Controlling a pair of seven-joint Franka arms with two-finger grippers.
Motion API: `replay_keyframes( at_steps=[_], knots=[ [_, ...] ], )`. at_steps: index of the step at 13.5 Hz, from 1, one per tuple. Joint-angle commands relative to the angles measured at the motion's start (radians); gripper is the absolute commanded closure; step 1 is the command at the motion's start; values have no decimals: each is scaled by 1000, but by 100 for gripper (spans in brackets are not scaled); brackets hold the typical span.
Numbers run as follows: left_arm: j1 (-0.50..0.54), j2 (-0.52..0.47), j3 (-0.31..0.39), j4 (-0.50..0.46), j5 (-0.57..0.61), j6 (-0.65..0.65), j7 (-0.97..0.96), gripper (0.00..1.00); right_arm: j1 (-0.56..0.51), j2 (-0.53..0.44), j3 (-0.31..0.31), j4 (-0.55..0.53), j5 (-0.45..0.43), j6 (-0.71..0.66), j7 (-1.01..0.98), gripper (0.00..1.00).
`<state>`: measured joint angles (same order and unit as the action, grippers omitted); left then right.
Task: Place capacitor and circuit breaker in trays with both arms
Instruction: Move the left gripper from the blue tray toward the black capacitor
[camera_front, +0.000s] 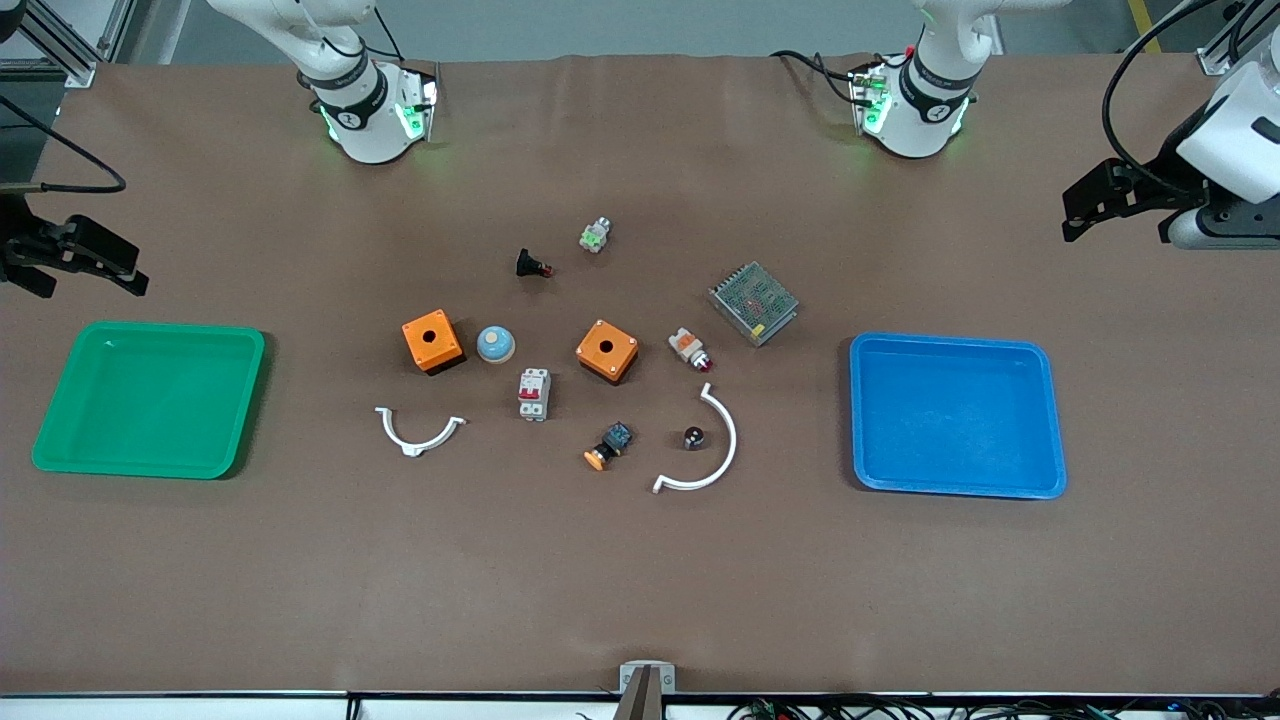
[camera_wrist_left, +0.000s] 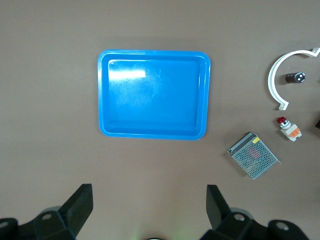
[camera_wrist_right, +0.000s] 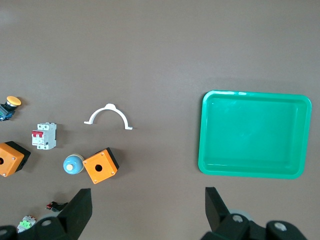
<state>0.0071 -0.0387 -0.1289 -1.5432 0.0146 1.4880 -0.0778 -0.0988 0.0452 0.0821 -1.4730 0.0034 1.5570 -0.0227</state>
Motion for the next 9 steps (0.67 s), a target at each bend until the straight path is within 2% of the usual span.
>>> replay_keyframes(
  at_steps=[1, 5, 9],
  knots=[
    [2, 11, -3, 28, 4, -25, 7, 0, -19, 16, 16, 31, -8, -9, -9, 0],
    [-16, 40, -14, 38, 34, -23, 7, 0, -19, 16, 16, 31, -8, -9, -9, 0],
    [-78, 143, -78, 51, 85, 6, -33, 0, -19, 18, 16, 31, 1, -9, -8, 0]
  ],
)
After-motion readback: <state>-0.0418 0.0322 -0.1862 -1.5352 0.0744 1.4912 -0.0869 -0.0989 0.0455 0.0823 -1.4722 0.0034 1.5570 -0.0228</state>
